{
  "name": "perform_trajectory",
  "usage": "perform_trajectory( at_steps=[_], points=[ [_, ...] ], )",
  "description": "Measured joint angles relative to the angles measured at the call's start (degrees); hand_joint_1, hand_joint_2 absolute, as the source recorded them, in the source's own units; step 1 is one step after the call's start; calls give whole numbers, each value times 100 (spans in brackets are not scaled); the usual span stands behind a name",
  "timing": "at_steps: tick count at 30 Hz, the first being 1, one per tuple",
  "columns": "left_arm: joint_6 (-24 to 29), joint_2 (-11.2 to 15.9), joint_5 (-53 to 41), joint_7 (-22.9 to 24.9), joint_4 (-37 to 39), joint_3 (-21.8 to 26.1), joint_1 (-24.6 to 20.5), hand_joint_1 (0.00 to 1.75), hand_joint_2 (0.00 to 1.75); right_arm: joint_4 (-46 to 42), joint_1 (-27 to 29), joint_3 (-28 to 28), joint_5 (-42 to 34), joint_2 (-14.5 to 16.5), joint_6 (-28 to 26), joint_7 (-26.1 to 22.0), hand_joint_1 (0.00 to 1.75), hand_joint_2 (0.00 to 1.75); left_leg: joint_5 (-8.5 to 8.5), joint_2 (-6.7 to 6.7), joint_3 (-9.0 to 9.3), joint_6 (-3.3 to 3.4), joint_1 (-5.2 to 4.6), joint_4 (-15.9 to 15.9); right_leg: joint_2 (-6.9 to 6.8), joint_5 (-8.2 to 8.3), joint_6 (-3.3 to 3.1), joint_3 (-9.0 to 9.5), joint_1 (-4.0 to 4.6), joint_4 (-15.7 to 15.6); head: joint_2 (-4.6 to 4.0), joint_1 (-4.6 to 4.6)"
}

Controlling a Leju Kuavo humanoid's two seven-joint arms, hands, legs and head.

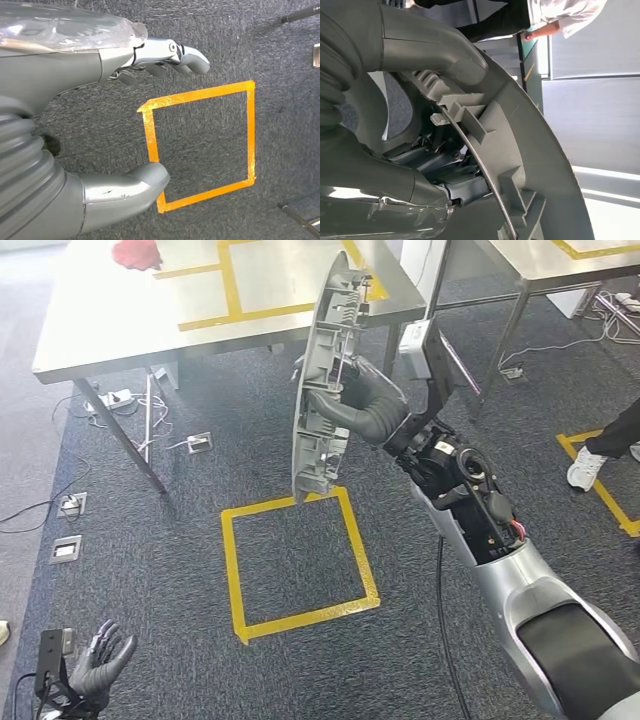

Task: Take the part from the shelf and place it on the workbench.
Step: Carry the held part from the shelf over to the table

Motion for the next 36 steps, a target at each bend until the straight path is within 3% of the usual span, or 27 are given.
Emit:
perform_trajectory(
  at_steps=[3, 6, 9, 10, 11, 12, 13, 14, 15, 17, 18, 20, 22, 24, 25, 26, 27, 28, 30, 32, 36],
  points=[
    [-2, 7, 0, 2, 0, 0, -7, 0, 175, -35, -10, -4, -1, 2, 18, 14, 175, 175, 3, -3, 15, 19, -7, -29, -6, 22, 21, 37, -14, -65, 0, -13],
    [-9, 14, 2, 3, -2, 0, -15, 0, 175, -90, -32, -23, -3, -1, 32, 29, 175, 175, 113, 20, 233, 66, 63, -349, -25, -71, 80, 13, 1, 32, 0, -6],
    [-13, 2, 2, 3, -2, 0, -25, 0, 175, -98, -60, -35, -4, -2, 34, 33, 175, 175, 134, 44, 342, 47, 112, -459, -35, -525, 188, -460, -40, 1035, 0, 46],
    [-15, -7, 1, 4, -2, 0, -22, 0, 175, -98, -52, -35, -4, -2, 34, 35, 175, 175, 118, 44, 349, 26, 134, -447, -37, -596, 234, -609, -70, 1316, 0, 54],
    [-17, -17, 1, 5, -2, 0, -18, 0, 175, -98, -43, -34, -4, -2, 35, 39, 175, 175, 93, 39, 354, -5, 166, -423, -40, -553, 286, -668, -105, 1402, 0, 64],
    [-19, -28, 1, 6, -2, 0, -14, 0, 175, -98, -38, -34, -4, -2, 36, 43, 175, 175, 57, 31, 358, -52, 209, -382, -46, -394, 344, -613, -147, 1250, 0, 75],
    [-20, -34, 1, 7, -2, 0, -10, 0, 175, -98, -37, -35, -4, -2, 36, 46, 175, 175, 5, 20, 361, -110, 257, -317, -55, -161, 409, -462, -196, 896, 0, 97],
    [-20, -27, 4, 7, -2, 0, -9, 0, 175, -97, -37, -36, -4, -2, 36, 46, 175, 175, -54, 8, 348, -175, 291, -247, -52, -16, 483, -304, -227, 549, 0, 126],
    [-21, -20, 7, 7, -2, -1, -12, 0, 175, -99, -45, -35, -4, -2, 39, 44, 175, 175, -111, -1, 315, -241, 303, -147, -41, 64, 506, -163, -250, 265, 0, 169],
    [-27, -4, 19, -1, -2, -2, -13, 0, 175, -105, -43, -32, -3, -2, 48, 39, 175, 175, -161, -20, 233, -335, 285, -27, -8, -7, 421, -89, -239, 138, 0, 182],
    [-29, -4, 24, -4, -2, -2, -9, 0, 175, -107, -43, -33, -3, -3, 49, 38, 175, 175, -161, -24, 206, -365, 281, 0, -2, -20, 328, -94, -231, 151, 0, 161],
    [-30, 0, 31, -10, -1, -2, -2, 0, 175, -114, -39, -35, -4, -5, 51, 37, 175, 175, -189, -3, 171, -394, 296, 47, -1, -40, 209, -104, -216, 177, 0, 70],
    [-32, -4, 33, -19, 0, -2, -19, 0, 175, -126, -65, -32, -3, -2, 64, 20, 175, 175, -380, 46, -78, -390, 287, 514, -4, -57, 134, -68, -211, 154, 0, 0],
    [-32, -9, 36, -26, 0, -2, -20, 0, 175, -127, -79, -32, 0, 1, 71, -8, 175, 175, -658, 71, -585, -372, 244, 1375, -12, -84, 84, -30, -174, 138, 0, -67],
    [-32, -9, 38, -26, 0, -2, -6, 0, 175, -125, -67, -32, 1, 1, 71, -17, 175, 175, -725, 73, -822, -349, 214, 1723, -13, -104, 58, -7, -146, 132, 0, -83],
    [-31, -9, 40, -26, 0, -2, 11, 0, 175, -124, -49, -31, 2, 1, 73, -21, 175, 175, -693, 73, -971, -306, 182, 1878, -11, -126, 32, 23, -115, 129, 0, -91],
    [-31, -10, 42, -26, 0, -2, 21, 0, 175, -122, -33, -28, 2, 1, 77, -22, 175, 175, -539, 71, -1010, -234, 137, 1798, -6, -150, 9, 56, -81, 125, 0, -99],
    [-31, -11, 42, -26, 0, -2, 24, 0, 175, -122, -22, -26, 1, 2, 82, -22, 175, 175, -288, 69, -935, -132, 79, 1483, -1, -174, -10, 94, -47, 117, 0, -106],
    [-31, 6, 41, -27, -1, -2, 18, 0, 175, -121, -21, -25, 0, 2, 92, -27, 175, 175, 191, 68, -630, 127, -63, 620, 12, -217, -30, 162, -1, 86, 0, -100],
    [-30, 39, 43, -34, -1, -2, 16, 0, 175, -119, -21, -26, 1, 3, 93, -33, 175, 175, 329, 68, -418, 280, -162, 141, 18, -248, -8, 196, -3, 52, 0, -77],
    [-30, 61, 49, -42, -3, -2, 8, 0, 175, -124, -31, -30, 0, 3, 93, -33, 175, 175, 281, 62, -217, 267, -133, -123, -12, -365, 79, 221, 0, 72, 0, -69]
  ],
)
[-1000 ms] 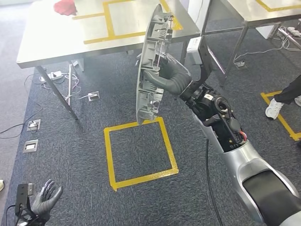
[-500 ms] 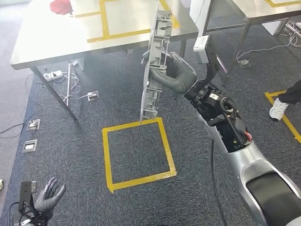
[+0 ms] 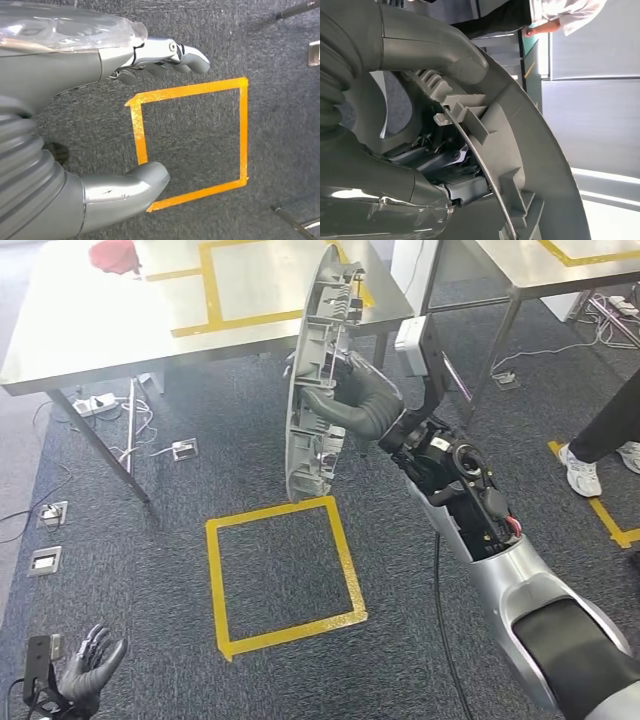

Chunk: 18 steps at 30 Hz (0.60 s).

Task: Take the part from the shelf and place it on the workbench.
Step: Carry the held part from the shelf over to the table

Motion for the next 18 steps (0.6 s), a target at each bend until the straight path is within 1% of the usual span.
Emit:
perform_trajectory(
  at_steps=[1, 2, 3, 4, 5, 6, 7, 8, 9, 10, 11, 13, 14, 15, 16, 17, 18],
  points=[
    [-2, -10, -1, 0, -1, 0, 1, 0, 175, 0, -3, -2, -1, 0, 1, -4, 175, 175, -3, 0, 78, -11, 27, -81, -8, -113, 9, -76, 10, 191, 0, 22],
    [-4, -23, -2, 0, 0, 0, 7, 0, 175, 6, -2, -1, -1, 0, 1, -7, 175, 175, -16, -1, 140, -21, 38, -119, -14, -261, 11, -226, 8, 512, 0, 50],
    [-5, -33, -3, 1, 1, 0, 16, 0, 175, 15, 5, 1, 0, 1, 3, -10, 175, 175, -42, -3, 184, -21, 43, -129, -12, -410, 19, -418, 6, 905, 0, 73],
    [-4, -44, -4, 1, 2, 0, 25, 0, 175, 27, 17, 3, 1, 1, 5, -12, 175, 175, -74, -5, 221, -27, 46, -126, -12, -499, 37, -614, 0, 1256, 0, 87],
    [-5, -53, -4, 2, 2, 0, 35, 0, 175, 39, 27, 6, 1, 2, 7, -10, 175, 175, -113, -10, 260, -38, 50, -115, -15, -487, 64, -756, -9, 1461, 0, 99],
    [-4, -61, -4, 2, 3, 0, 42, 0, 175, 47, 34, 8, 2, 2, 8, -8, 175, 175, -157, -19, 303, -53, 59, -98, -21, -352, 95, -805, -20, 1448, 0, 108],
    [-4, -66, -4, 2, 3, 0, 48, 0, 175, 51, 34, 7, 2, 2, 8, -7, 175, 175, -207, -31, 352, -73, 70, -73, -27, -109, 125, -750, -34, 1214, 0, 124],
    [-5, -69, -3, 2, 3, 0, 52, 0, 175, 52, 28, 5, 2, 2, 8, -8, 175, 175, -265, -43, 397, -97, 81, -40, -36, 175, 151, -631, -51, 831, 0, 147],
    [-5, -68, -3, 1, 3, 0, 52, 0, 175, 54, 18, 3, 2, 2, 8, -13, 175, 175, -317, -52, 425, -126, 82, -7, -41, 386, 166, -495, -56, 489, 0, 167],
    [-5, -66, -4, 2, 3, 0, 51, 0, 175, 56, 0, 1, 6, 2, 8, -19, 175, 175, -359, -58, 426, -152, 79, 36, -40, 492, 160, -367, -60, 203, 0, 180],
    [-4, -64, -4, 2, 4, 0, 48, 0, 175, 57, -14, 2, 10, 2, 8, -23, 175, 175, -382, -60, 403, -177, 76, 71, -31, 495, 129, -294, -54, 45, 0, 177],
    [-4, -64, -8, 2, 5, 0, 44, 0, 175, 58, -31, 6, 20, 3, 9, -25, 175, 175, -388, -61, 349, -216, 73, 116, -12, 403, 49, -231, -39, -49, 0, 149],
    [-4, -63, -9, 1, 4, 0, 42, 0, 175, 58, -32, 5, 21, 3, 9, -23, 175, 175, -405, -57, 330, -239, 80, 140, -7, 386, 11, -214, -43, -67, 0, 146],
    [-4, -61, -10, -1, 4, 0, 41, 0, 175, 58, -36, 2, 21, 3, 9, -23, 175, 175, -448, -50, 288, -270, 85, 229, -9, 377, -15, -183, -54, -88, 0, 146],
    [-4, -56, -12, -1, 3, 0, 35, 0, 175, 56, -46, 0, 21, 3, 10, -28, 175, 175, -533, -42, 180, -307, 94, 440, -11, 363, -46, -145, -70, -109, 0, 131],
    [-2, -52, -11, -2, 3, 0, 29, 0, 175, 54, -58, -1, 22, 3, 12, -34, 175, 175, -647, -33, 0, -348, 112, 763, -13, 346, -78, -109, -82, -123, 0, 110],
    [-1, -51, -12, -2, 3, -1, 26, 0, 175, 52, -67, 0, 24, 3, 14, -42, 175, 175, -761, -26, -242, -384, 128, 1170, -16, 325, -100, -80, -86, -125, 0, 75]
  ],
)
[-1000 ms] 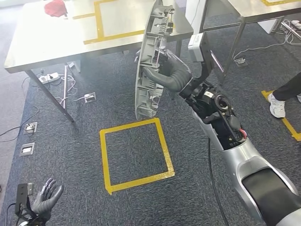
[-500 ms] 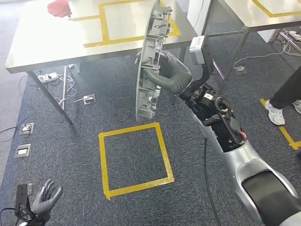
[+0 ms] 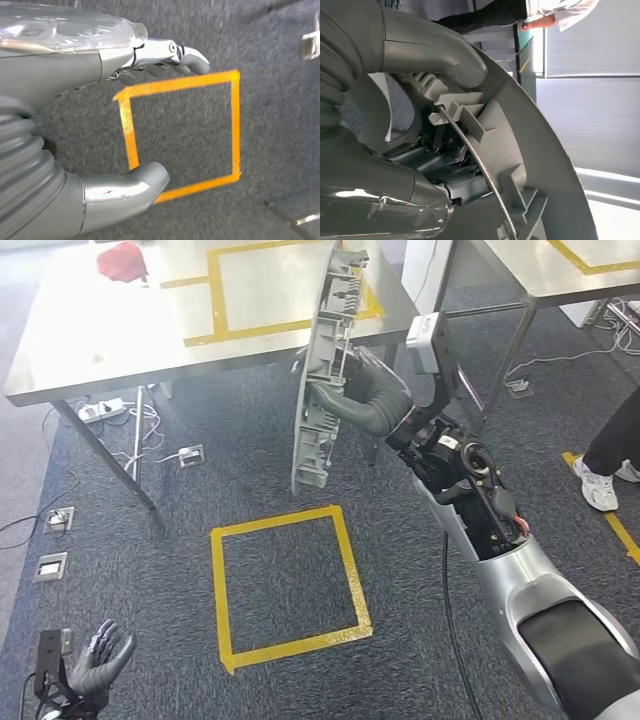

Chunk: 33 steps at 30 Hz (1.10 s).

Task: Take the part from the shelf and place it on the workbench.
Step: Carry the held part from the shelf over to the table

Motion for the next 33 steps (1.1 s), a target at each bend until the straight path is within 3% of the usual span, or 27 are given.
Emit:
perform_trajectory(
  at_steps=[2, 3, 4, 6, 7, 9, 12, 14, 16, 17, 18, 19, 21, 22, 23, 25, 27, 29, 31, 33],
  points=[
    [2, -4, -2, 2, 1, -3, 13, 0, 175, -1, 0, 3, 5, 1, 2, -5, 175, 175, -100, 8, -459, -41, 39, 651, 0, -53, -19, 61, -3, -1, 0, -46],
    [2, -7, -4, 4, 2, -5, 24, 0, 175, -1, 10, 3, 6, 1, 1, -3, 175, 175, -6, 12, -568, -43, 53, 707, 4, -85, -17, 100, -4, -1, 0, -53],
    [2, -7, -3, 5, 2, -6, 29, 0, 175, -2, 21, 4, 7, 1, 3, -1, 175, 175, 200, 15, -552, -31, 62, 516, 10, -121, -10, 147, -6, -1, 0, -59],
    [2, 2, -2, 5, 2, -6, 21, 0, 175, -9, 29, 5, 7, 1, 19, 7, 175, 175, 730, 13, -265, 17, 61, -297, 23, -202, 22, 245, -7, -5, 0, -73],
    [2, 8, -2, 4, 2, -6, 12, 0, 175, -18, 20, 6, 7, 1, 27, 11, 175, 175, 887, 9, -108, 41, 45, -665, 33, -238, 48, 276, 1, -7, 0, -87],
    [2, 17, -2, 4, 2, -6, 0, 0, 175, -45, 6, 7, 11, 1, 39, 24, 175, 175, 906, 10, 41, 79, 10, -981, 45, -290, 109, 296, 19, -23, 0, -101],
    [-1, 16, 1, 2, -1, -6, -4, 0, 175, -95, 5, 5, 39, 1, 48, 39, 175, 175, 817, 7, 94, 163, 11, -1039, 24, -393, 201, 301, 17, -2, 0, -70],
    [-2, 15, 5, 2, -2, -6, -6, 0, 175, -118, 17, 3, 74, 1, 53, 43, 175, 175, 775, 4, 165, 234, 21, -1068, -3, -641, 218, 100, 18, 450, 0, -16],
    [-2, 12, 7, 2, -1, -6, 5, 0, 175, -121, 64, 6, 93, 2, 55, 46, 175, 175, 718, 3, 236, 295, -1, -1068, -11, -967, 214, -337, 35, 1326, 0, 39],
    [-2, 8, 7, 2, -1, -6, 15, 0, 175, -122, 100, 8, 96, 2, 54, 50, 175, 175, 685, -1, 280, 312, -13, -1066, -11, -1030, 213, -544, 43, 1675, 0, 58],
    [-2, 5, 7, 2, -1, -6, 26, 0, 175, -122, 132, 10, 96, 3, 54, 57, 175, 175, 650, -9, 331, 320, -25, -1065, -12, -968, 210, -669, 51, 1820, 0, 74],
    [-2, 3, 7, 2, -1, -6, 35, 0, 175, -122, 153, 9, 95, 3, 54, 63, 175, 175, 611, -18, 388, 321, -35, -1062, -12, -778, 198, -683, 60, 1714, 0, 96],
    [-2, 5, 9, 2, -1, -6, 44, 0, 175, -137, 161, 4, 95, 2, 50, 64, 175, 175, 530, -35, 508, 311, -55, -1059, -15, -196, 133, -465, 87, 948, 0, 151],
    [-2, 6, 11, 1, -1, -6, 41, 0, 175, -146, 151, 0, 94, 1, 47, 56, 175, 175, 494, -40, 546, 300, -72, -1051, -19, 25, 94, -314, 104, 563, 0, 159],
    [-2, 8, 14, 1, -1, -6, 39, 0, 175, -156, 135, -2, 95, 1, 42, 49, 175, 175, 469, -40, 559, 286, -82, -1043, -23, 133, 60, -189, 119, 261, 0, 164],
    [-2, 9, 16, -1, -1, -6, 37, 0, 175, -164, 107, -3, 95, -1, 31, 37, 175, 175, 454, -32, 543, 249, -92, -1036, -23, 114, 22, -72, 139, 38, 0, 146],
    [-3, 15, 16, -4, -3, -6, 39, 0, 175, -166, 98, -5, 105, -3, 18, 38, 175, 175, 430, -27, 541, 206, -95, -1029, -14, 88, -4, -16, 104, -54, 0, 150],
    [-4, 40, 17, -13, -8, -6, 33, 0, 175, -166, 83, -11, 133, -8, -4, 31, 175, 175, 278, -21, 416, 132, -90, -748, -16, 89, -30, 75, 46, -136, 0, 128],
    [-4, 60, 21, -18, -9, -6, 26, 0, 175, -163, 54, -14, 174, -10, -21, 21, 175, 175, 5, -9, -1, 46, -39, -10, -21, 67, -50, 126, 22, -165, 0, 51],
    [-6, 57, 19, -18, -8, -6, 38, 0, 175, -149, 33, -14, 197, -12, -46, 21, 175, 175, -68, -2, -399, -18, 32, 552, -20, 25, -50, 159, 5, -162, 0, -17]
  ],
)
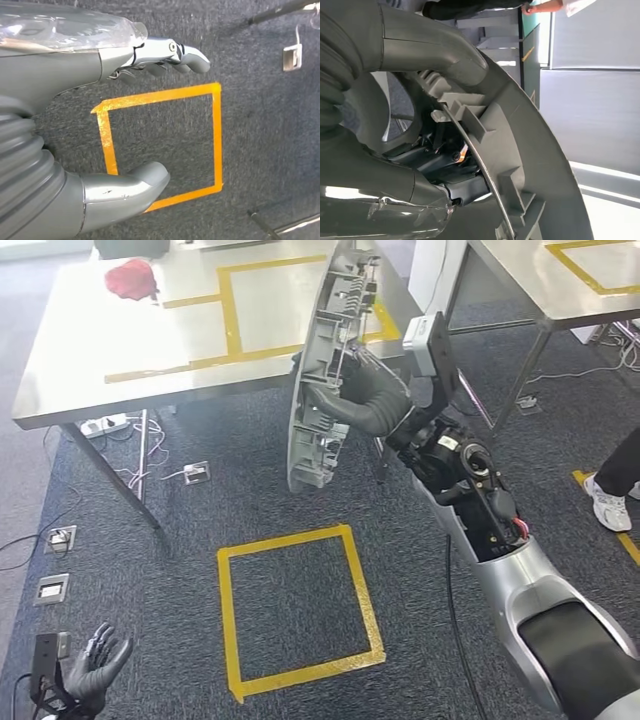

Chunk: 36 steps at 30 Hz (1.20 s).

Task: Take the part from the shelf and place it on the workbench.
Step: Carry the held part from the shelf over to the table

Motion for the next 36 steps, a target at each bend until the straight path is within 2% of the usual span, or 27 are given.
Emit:
perform_trajectory(
  at_steps=[1, 2, 3, 4, 5, 7, 9, 10, 12, 14, 15, 16, 17, 19, 20, 21, 23, 25, 26, 27, 29, 30, 31, 32, 34, 35, 36],
  points=[
    [-1, -2, -5, 1, 1, 0, 11, 0, 175, 9, -4, -4, 0, -3, -17, 2, 175, 175, 133, 4, -41, -25, 34, -43, 4, -27, 13, 28, -11, 2, 0, -14],
    [-2, -2, -10, 1, 1, 0, 19, 0, 175, 15, -8, -9, -1, -7, -28, 2, 175, 175, 364, 9, 44, -47, 64, -328, 10, -62, 36, 66, -26, 8, 0, -25],
    [-3, 0, -14, 2, 1, 0, 22, 0, 175, 17, -16, -13, -3, -10, -33, 1, 175, 175, 628, 19, 203, -68, 91, -753, 18, -103, 69, 102, -36, 13, 0, -37],
    [-3, 1, -13, 2, 1, 0, 19, 0, 175, 21, -31, -19, -5, -14, -32, -4, 175, 175, 811, 26, 374, -86, 94, -1145, 27, -144, 108, 125, -38, 21, 0, -68],
    [-3, 2, -12, 2, 1, 0, 15, 0, 175, 25, -50, -25, -6, -17, -30, -8, 175, 175, 912, 30, 500, -83, 93, -1437, 35, -177, 146, 133, -33, 30, 0, -90],
    [-3, -5, -8, 8, 1, 0, 20, 0, 175, 37, -78, -38, -8, -23, -27, -15, 175, 175, 865, 23, 576, -30, 63, -1587, 46, -213, 214, 138, -15, 20, 0, -105],
    [-2, -9, -1, 14, 0, 0, 28, 0, 175, 49, -86, -46, -8, -32, -27, -19, 175, 175, 815, 14, 595, 62, 61, -1591, 35, -267, 282, 157, -28, 22, 0, -66],
    [-2, -9, 5, 13, -1, 0, 28, 0, 175, 56, -93, -52, -8, -41, -27, -25, 175, 175, 791, 12, 622, 110, 60, -1595, 23, -344, 301, 120, -35, 125, 0, -42],
    [-1, -8, 19, 11, -1, 0, 28, 0, 175, 73, -108, -64, -8, -59, -26, -45, 175, 175, 741, 10, 692, 200, 51, -1611, -1, -620, 300, -160, -36, 723, 0, 21],
    [-1, -10, 26, 11, 0, 0, 36, 0, 175, 103, -113, -69, -8, -75, -22, -67, 175, 175, 681, 6, 762, 259, 19, -1609, -3, -884, 278, -629, -14, 1595, 0, 73],
    [-1, -14, 27, 12, 0, 0, 43, 0, 175, 122, -112, -72, -8, -81, -23, -72, 175, 175, 649, 0, 805, 273, 4, -1608, -2, -895, 268, -812, -1, 1861, 0, 92],
    [-1, -19, 28, 13, 0, 0, 51, 0, 175, 138, -112, -76, -8, -87, -24, -75, 175, 175, 613, -10, 856, 278, -9, -1607, -3, -783, 253, -902, 11, 1898, 0, 114],
    [-1, -24, 28, 13, -1, 0, 55, 0, 175, 151, -117, -83, -8, -91, -26, -77, 175, 175, 574, -22, 915, 276, -19, -1605, -3, -555, 231, -880, 22, 1696, 0, 136],
    [-1, -31, 28, 13, -1, 0, 53, 0, 175, 166, -146, -99, -9, -92, -25, -84, 175, 175, 490, -39, 1031, 258, -32, -1603, -2, 8, 163, -628, 47, 920, 0, 175],
    [-1, -35, 28, 14, 0, 0, 47, 0, 175, 173, -172, -109, -12, -93, -24, -89, 175, 175, 457, -46, 1060, 241, -43, -1594, -2, 187, 128, -500, 66, 591, 0, 174],
    [-1, -37, 27, 16, 1, 0, 43, 0, 175, 182, -198, -118, -13, -94, -22, -91, 175, 175, 436, -49, 1063, 219, -46, -1587, -2, 261, 94, -412, 90, 374, 0, 176],
    [-1, -45, 21, 19, 1, 0, 43, 0, 175, 193, -236, -133, -15, -95, -26, -94, 175, 175, 423, -51, 1030, 170, -51, -1578, -3, 203, 41, -341, 117, 210, 0, 171],
    [-2, -42, 13, 18, -2, 0, 44, 0, 175, 197, -242, -140, -15, -96, -28, -92, 175, 175, 357, -40, 1001, 117, -44, -1524, 0, 154, 3, -260, 72, 100, 0, 184],
    [-3, -36, 9, 18, -4, 0, 37, 0, 175, 198, -246, -142, -16, -97, -26, -93, 175, 175, 271, -32, 922, 85, -39, -1352, 2, 149, -13, -217, 45, 53, 0, 170],
    [-2, -26, 9, 17, -6, 0, 31, 0, 175, 201, -248, -142, -18, -99, -25, -95, 175, 175, 150, -24, 771, 51, -26, -1058, 3, 144, -26, -178, 23, 24, 0, 143],
    [-1, -16, 7, 17, -5, 0, 36, 0, 175, 214, -250, -142, -17, -100, -25, -97, 175, 175, -94, -9, 284, -16, 6, -242, 5, 116, -43, -146, 17, 14, 0, 62],
    [-1, -15, 7, 17, -5, 0, 47, 0, 175, 224, -245, -142, -16, -100, -26, -96, 175, 175, -125, -4, 73, -40, 23, 41, 7, 94, -43, -127, 16, 15, 0, 28],
    [-1, -16, 4, 17, -5, 0, 58, 0, 175, 234, -239, -142, -15, -101, -27, -92, 175, 175, -43, 1, -44, -55, 38, 113, 9, 67, -38, -100, 14, 18, 0, 8],
    [-1, -16, 3, 18, -6, 0, 62, 0, 175, 242, -234, -143, -15, -101, -28, -90, 175, 175, 156, 5, -35, -58, 48, -61, 14, 36, -29, -66, 12, 22, 0, -4],
    [-1, -9, 2, 19, -5, 0, 55, 0, 175, 248, -234, -143, -15, -102, -26, -92, 175, 175, 690, 16, 243, -40, 53, -874, 23, -40, 9, 16, 8, 30, 0, -28],
    [-1, -6, 3, 19, -5, 0, 46, 0, 175, 249, -243, -144, -16, -102, -26, -96, 175, 175, 855, 20, 398, -22, 43, -1249, 30, -77, 39, 40, 21, 39, 0, -50],
    [-1, -2, 3, 19, -5, 0, 41, 0, 175, 252, -251, -145, -16, -103, -27, -98, 175, 175, 927, 22, 501, 2, 33, -1485, 35, -106, 71, 52, 33, 41, 0, -67]
  ],
)
